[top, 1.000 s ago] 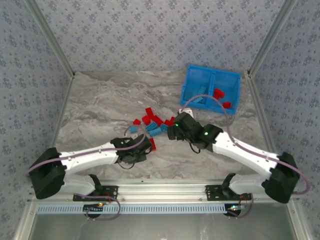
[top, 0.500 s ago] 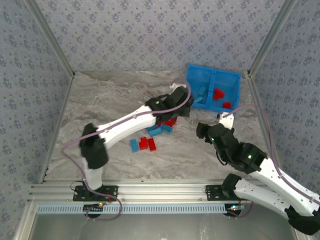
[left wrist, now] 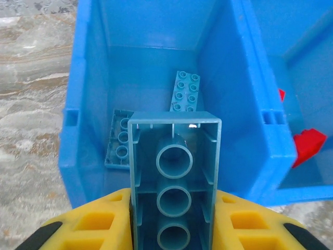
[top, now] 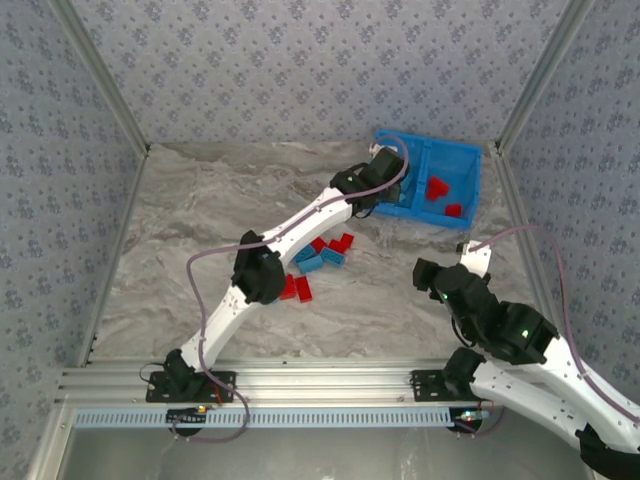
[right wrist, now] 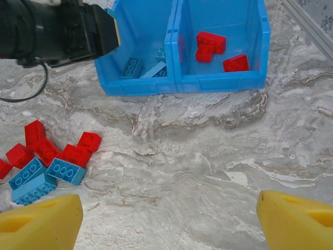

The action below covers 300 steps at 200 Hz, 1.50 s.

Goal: Sort the legos into containers by color

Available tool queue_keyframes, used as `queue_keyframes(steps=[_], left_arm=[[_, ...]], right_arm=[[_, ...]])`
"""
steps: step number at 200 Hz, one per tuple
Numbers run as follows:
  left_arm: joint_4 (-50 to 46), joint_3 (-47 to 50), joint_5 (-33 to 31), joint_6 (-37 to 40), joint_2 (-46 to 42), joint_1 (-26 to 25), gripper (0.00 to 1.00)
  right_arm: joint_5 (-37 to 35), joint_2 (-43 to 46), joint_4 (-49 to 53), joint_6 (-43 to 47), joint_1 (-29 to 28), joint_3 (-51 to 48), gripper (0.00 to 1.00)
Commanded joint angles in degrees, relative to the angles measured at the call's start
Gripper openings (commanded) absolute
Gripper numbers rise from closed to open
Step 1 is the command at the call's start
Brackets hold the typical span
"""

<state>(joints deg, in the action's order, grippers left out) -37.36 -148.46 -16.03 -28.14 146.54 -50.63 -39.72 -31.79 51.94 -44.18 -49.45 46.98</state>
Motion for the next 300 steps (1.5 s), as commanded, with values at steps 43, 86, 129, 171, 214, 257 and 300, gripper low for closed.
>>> queue_keyframes(steps=[43,86,129,171,214,257,300], left_arm=[[13.75,-6.97,-2.60,7.20,8.05,-0.25,0.35],[14.96,-9.18,-3.80,4.81,7.01,-0.30,0.57],[6.26,-7.83,-1.95,-1.72,-5.17,-0.26,0.60],[4.98,20.25,0.14,0.54,-30.74,-0.34,0.59],[4.73,55.70,-1.27,4.69,-59.05,-0.26,0.61],[0.43,81.17,-3.28,-0.49,-80.25,-0.17,0.66],[-3.70,94.80,-4.08,-7.66,-92.44,-0.21,0.79]], right_arm=[[-0.99,0.85,3.03,-1.30,0.22,-0.54,0.89],[1.37,2.61,3.69,-1.79,0.21,-1.01,0.89],[3.70,2.61,1.22,1.29,0.15,-2.05,0.89],[16.77,-1.60,-9.42,12.25,0.12,-3.40,0.88],[28.85,-19.64,-20.03,18.06,-0.62,-0.82,0.88],[33.62,-40.88,-27.53,26.63,1.00,4.74,0.90],[43.72,-57.60,-31.55,32.17,8.20,10.83,0.87]])
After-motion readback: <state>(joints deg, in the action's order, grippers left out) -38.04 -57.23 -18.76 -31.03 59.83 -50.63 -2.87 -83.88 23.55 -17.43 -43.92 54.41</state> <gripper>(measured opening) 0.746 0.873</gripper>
